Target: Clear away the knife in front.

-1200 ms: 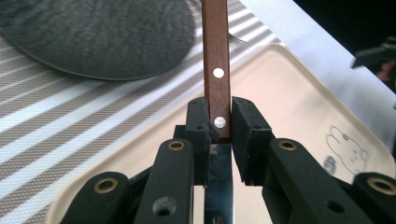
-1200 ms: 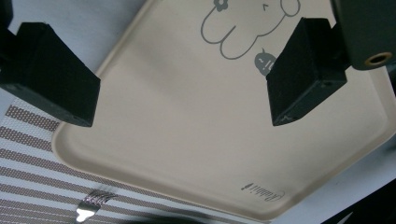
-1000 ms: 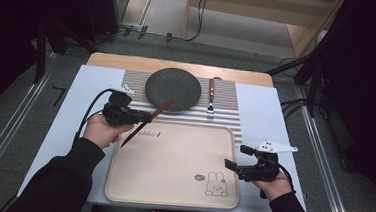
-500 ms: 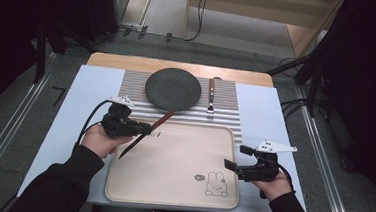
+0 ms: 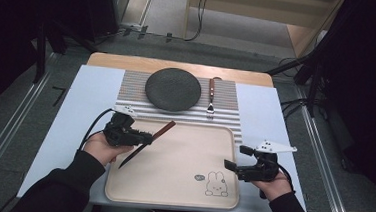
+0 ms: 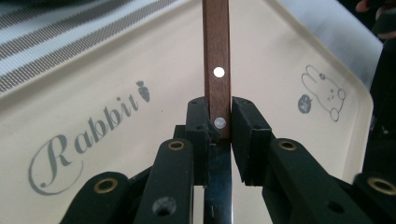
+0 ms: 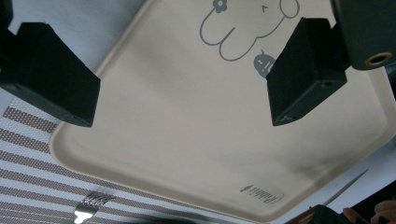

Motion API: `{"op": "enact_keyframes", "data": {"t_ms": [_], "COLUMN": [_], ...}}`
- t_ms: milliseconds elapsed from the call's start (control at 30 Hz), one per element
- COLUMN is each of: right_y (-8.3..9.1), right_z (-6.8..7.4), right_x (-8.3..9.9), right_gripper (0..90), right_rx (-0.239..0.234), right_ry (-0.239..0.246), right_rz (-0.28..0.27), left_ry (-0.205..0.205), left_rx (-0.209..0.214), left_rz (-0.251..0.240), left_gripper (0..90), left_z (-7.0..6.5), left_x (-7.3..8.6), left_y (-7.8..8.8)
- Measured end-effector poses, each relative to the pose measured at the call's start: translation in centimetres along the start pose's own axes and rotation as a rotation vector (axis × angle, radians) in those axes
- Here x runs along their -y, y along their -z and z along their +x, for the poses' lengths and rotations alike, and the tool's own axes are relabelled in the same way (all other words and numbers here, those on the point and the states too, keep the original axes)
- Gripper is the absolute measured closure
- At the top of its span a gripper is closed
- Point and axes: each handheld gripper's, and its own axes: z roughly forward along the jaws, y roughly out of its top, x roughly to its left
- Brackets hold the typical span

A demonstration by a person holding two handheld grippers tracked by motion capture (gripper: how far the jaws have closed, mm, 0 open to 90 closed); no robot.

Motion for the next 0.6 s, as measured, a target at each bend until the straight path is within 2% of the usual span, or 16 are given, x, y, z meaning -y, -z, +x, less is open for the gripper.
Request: {"op": "enact_keyframes", "data": {"t_ms": [367,533,600], "right_y": [0.0,0.0,0.0], "right_z": [0.0,0.0,0.0], "right_x": [0.0,0.0,0.0], "right_gripper": [8.2,8.2,8.2], "right_rx": [0.002,0.003,0.002], "right_ry": [-0.003,-0.002,-0.002], "right_rz": [0.0,-0.001,0.001], "left_ry": [-0.039,-0.032,-0.016], "left_rx": [-0.021,-0.031,-0.036], "left_rz": [0.057,0.076,0.084], "left_gripper": [78.1,78.0,78.0], "left_z": [-0.3,0.2,0.4], "left_x": [0.5,1.0,1.2], "left_y": [-1.7,-2.6,-3.1]}}
